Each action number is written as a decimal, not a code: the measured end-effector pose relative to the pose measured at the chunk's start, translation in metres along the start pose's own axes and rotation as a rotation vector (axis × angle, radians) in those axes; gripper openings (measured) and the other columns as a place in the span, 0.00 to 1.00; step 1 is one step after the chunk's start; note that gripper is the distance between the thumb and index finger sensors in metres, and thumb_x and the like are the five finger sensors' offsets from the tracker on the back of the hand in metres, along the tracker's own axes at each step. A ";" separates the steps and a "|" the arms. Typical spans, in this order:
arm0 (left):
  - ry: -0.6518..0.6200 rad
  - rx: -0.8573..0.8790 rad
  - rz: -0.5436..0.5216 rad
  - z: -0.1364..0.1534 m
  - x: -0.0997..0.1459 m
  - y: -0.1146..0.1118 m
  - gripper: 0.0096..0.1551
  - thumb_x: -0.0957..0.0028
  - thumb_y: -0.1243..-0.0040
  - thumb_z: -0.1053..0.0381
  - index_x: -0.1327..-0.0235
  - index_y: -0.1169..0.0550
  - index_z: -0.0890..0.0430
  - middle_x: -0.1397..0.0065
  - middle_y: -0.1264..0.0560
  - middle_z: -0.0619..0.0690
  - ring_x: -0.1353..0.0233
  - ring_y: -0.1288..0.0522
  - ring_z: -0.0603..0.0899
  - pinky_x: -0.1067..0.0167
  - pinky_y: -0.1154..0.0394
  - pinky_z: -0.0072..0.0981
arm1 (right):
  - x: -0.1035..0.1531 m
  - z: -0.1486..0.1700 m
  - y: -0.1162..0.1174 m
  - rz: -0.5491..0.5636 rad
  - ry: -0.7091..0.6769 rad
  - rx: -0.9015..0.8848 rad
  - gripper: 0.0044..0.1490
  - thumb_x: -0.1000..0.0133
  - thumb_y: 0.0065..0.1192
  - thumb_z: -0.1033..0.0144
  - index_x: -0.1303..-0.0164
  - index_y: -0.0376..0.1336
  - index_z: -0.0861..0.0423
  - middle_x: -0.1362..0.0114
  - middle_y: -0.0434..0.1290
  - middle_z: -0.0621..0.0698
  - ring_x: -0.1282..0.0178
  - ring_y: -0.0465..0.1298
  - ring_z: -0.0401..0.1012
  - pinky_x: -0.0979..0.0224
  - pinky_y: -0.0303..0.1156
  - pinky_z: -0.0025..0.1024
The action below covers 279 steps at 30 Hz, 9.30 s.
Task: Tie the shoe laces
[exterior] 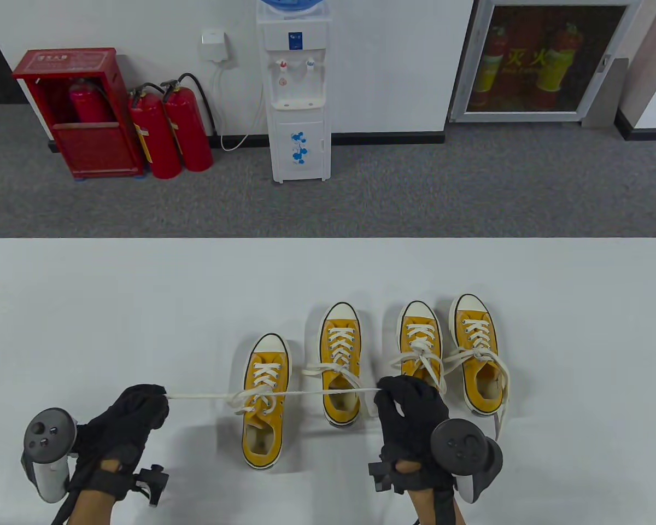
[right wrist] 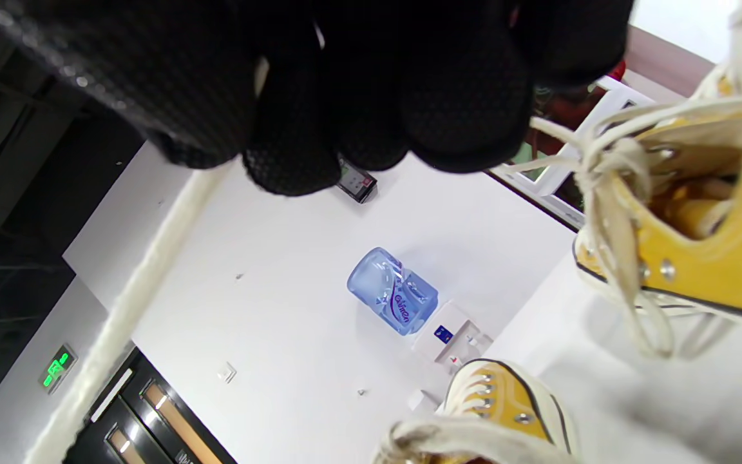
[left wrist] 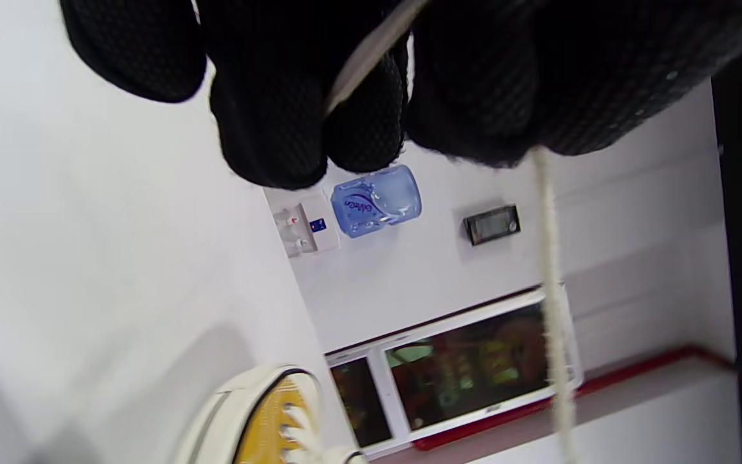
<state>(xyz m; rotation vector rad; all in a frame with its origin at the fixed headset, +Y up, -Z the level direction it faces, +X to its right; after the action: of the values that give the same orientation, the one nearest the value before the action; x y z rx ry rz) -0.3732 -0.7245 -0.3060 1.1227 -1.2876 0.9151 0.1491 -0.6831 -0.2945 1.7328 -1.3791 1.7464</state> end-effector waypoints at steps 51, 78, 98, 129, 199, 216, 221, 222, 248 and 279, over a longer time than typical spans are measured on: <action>0.231 -0.669 -0.319 0.021 -0.002 0.059 0.26 0.48 0.39 0.40 0.71 0.24 0.66 0.43 0.17 0.50 0.49 0.16 0.61 0.33 0.30 0.67 | -0.010 0.085 -0.069 0.232 0.385 0.170 0.25 0.48 0.69 0.50 0.47 0.76 0.50 0.37 0.73 0.49 0.45 0.76 0.49 0.30 0.63 0.57; 0.384 -0.899 -0.478 0.032 0.002 0.080 0.24 0.48 0.43 0.44 0.62 0.29 0.67 0.35 0.24 0.52 0.43 0.20 0.61 0.31 0.34 0.68 | 0.003 0.134 -0.102 0.354 0.626 0.222 0.24 0.47 0.66 0.51 0.45 0.73 0.50 0.35 0.71 0.49 0.46 0.76 0.47 0.33 0.65 0.53; 0.237 -0.817 -0.391 0.014 0.000 0.059 0.25 0.48 0.43 0.42 0.60 0.26 0.66 0.32 0.24 0.51 0.43 0.19 0.60 0.32 0.33 0.67 | -0.007 0.114 -0.086 0.269 0.516 0.307 0.35 0.47 0.66 0.53 0.30 0.65 0.51 0.24 0.61 0.51 0.29 0.67 0.53 0.26 0.56 0.61; -0.098 -0.551 -0.312 -0.033 0.011 0.025 0.25 0.48 0.38 0.44 0.49 0.17 0.61 0.23 0.25 0.48 0.39 0.17 0.56 0.29 0.29 0.62 | 0.015 -0.069 0.179 -0.481 -0.269 0.682 0.26 0.51 0.70 0.51 0.44 0.77 0.45 0.18 0.61 0.48 0.12 0.47 0.57 0.22 0.34 0.72; 0.117 -0.870 -0.431 -0.012 0.006 0.044 0.25 0.49 0.37 0.46 0.49 0.16 0.61 0.23 0.25 0.51 0.42 0.17 0.60 0.32 0.30 0.65 | -0.005 -0.053 0.180 -0.766 0.168 -0.675 0.30 0.48 0.68 0.46 0.50 0.78 0.58 0.25 0.73 0.50 0.17 0.66 0.56 0.21 0.49 0.68; -0.161 -0.502 -0.169 -0.047 0.009 -0.003 0.26 0.47 0.41 0.43 0.41 0.19 0.54 0.22 0.25 0.50 0.38 0.15 0.58 0.33 0.27 0.63 | -0.003 -0.049 0.196 -0.716 0.163 -0.680 0.32 0.49 0.72 0.63 0.35 0.68 0.60 0.21 0.62 0.53 0.35 0.77 0.47 0.24 0.56 0.67; -0.210 -0.280 -0.061 -0.072 0.012 -0.026 0.26 0.46 0.42 0.43 0.39 0.20 0.52 0.21 0.26 0.51 0.37 0.15 0.59 0.33 0.26 0.62 | -0.004 -0.050 0.196 -0.653 0.158 -0.587 0.33 0.50 0.73 0.67 0.34 0.66 0.62 0.22 0.59 0.54 0.40 0.76 0.45 0.26 0.61 0.62; -0.218 -0.248 -0.035 -0.079 0.012 -0.032 0.26 0.46 0.42 0.42 0.38 0.21 0.52 0.21 0.26 0.51 0.37 0.15 0.59 0.33 0.26 0.62 | -0.004 -0.050 0.196 -0.641 0.158 -0.556 0.32 0.50 0.72 0.68 0.35 0.66 0.61 0.22 0.59 0.54 0.41 0.76 0.44 0.26 0.62 0.61; -0.337 0.400 0.278 -0.161 -0.001 -0.109 0.26 0.44 0.48 0.44 0.35 0.27 0.52 0.23 0.30 0.52 0.28 0.17 0.58 0.29 0.25 0.59 | 0.001 -0.069 0.209 -0.674 -0.015 -0.164 0.29 0.51 0.67 0.76 0.37 0.71 0.57 0.22 0.57 0.50 0.45 0.73 0.44 0.30 0.63 0.55; 0.093 -0.560 0.225 0.001 -0.046 -0.096 0.32 0.45 0.46 0.47 0.28 0.29 0.56 0.16 0.37 0.54 0.22 0.25 0.66 0.27 0.34 0.68 | 0.006 -0.078 0.215 -0.769 -0.051 -0.372 0.26 0.54 0.63 0.83 0.54 0.82 0.48 0.28 0.69 0.46 0.45 0.73 0.46 0.25 0.54 0.63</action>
<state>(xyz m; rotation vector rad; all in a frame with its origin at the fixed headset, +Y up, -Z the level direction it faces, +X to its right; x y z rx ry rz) -0.2858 -0.7452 -0.3624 0.5016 -1.4898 0.6917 -0.0656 -0.7278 -0.3588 1.7590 -0.8014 0.9668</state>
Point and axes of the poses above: the tracker on the back of each hand, its own z axis roughly to the little-finger side, its own x axis roughly from the fingertips to the wrist, y = z × x, the point moved 5 cm from there along -x, roughly from the wrist to the fingertips
